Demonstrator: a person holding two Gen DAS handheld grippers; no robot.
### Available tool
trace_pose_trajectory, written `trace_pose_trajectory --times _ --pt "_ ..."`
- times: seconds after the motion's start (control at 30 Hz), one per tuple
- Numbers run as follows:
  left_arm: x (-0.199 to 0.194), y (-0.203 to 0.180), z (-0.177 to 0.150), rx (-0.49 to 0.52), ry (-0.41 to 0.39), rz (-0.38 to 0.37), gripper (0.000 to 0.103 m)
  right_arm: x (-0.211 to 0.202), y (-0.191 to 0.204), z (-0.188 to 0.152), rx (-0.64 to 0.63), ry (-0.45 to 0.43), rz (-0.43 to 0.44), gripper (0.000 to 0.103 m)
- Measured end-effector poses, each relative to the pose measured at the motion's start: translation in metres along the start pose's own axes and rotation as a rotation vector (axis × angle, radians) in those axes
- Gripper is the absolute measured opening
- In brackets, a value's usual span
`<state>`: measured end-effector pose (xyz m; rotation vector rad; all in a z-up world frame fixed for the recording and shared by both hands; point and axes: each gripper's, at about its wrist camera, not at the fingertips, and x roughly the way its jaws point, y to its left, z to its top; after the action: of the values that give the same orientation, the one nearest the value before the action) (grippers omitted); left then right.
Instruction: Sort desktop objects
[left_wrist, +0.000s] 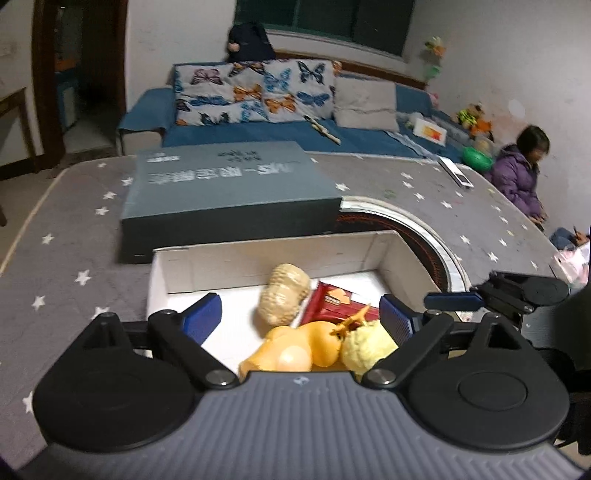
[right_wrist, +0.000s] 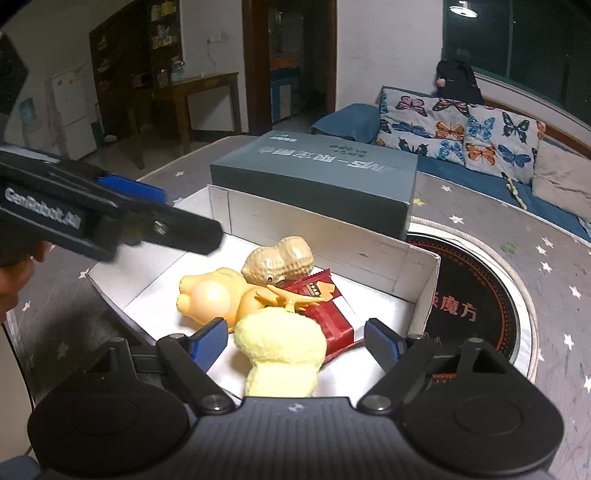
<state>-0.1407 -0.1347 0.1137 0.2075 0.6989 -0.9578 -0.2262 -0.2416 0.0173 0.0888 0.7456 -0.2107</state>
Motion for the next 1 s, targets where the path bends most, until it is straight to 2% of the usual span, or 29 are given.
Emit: trace_pose_trajectory --times 0.03,0.2,0.33,0.6,0.73,1.0 --pt "-0.003 0.001 -0.001 -0.004 -0.012 0.017 0.103 -0.001 0.0 0.0 0.007 -0.004 0.001 0.086" --pt "-0.017 0.005 -0.006 0.001 -0.054 0.089 0.103 -0.005 0.003 -0.002 0.029 -0.024 0.0 0.088" --pt "-0.026 0.011 -0.011 -0.027 -0.067 0.104 0.103 -0.009 0.006 -0.002 0.036 -0.037 -0.007 0.091" --pt "-0.034 0.015 -0.017 -0.037 -0.045 0.173 0.103 -0.009 0.004 -0.005 0.065 -0.044 -0.009 0.091" --pt "-0.036 0.016 -0.017 -0.046 -0.038 0.164 0.103 -0.011 0.002 -0.005 0.078 -0.051 -0.009 0.091" --pt "-0.032 0.016 -0.019 -0.054 -0.021 0.201 0.103 -0.01 0.0 -0.003 0.087 -0.057 -0.007 0.092"
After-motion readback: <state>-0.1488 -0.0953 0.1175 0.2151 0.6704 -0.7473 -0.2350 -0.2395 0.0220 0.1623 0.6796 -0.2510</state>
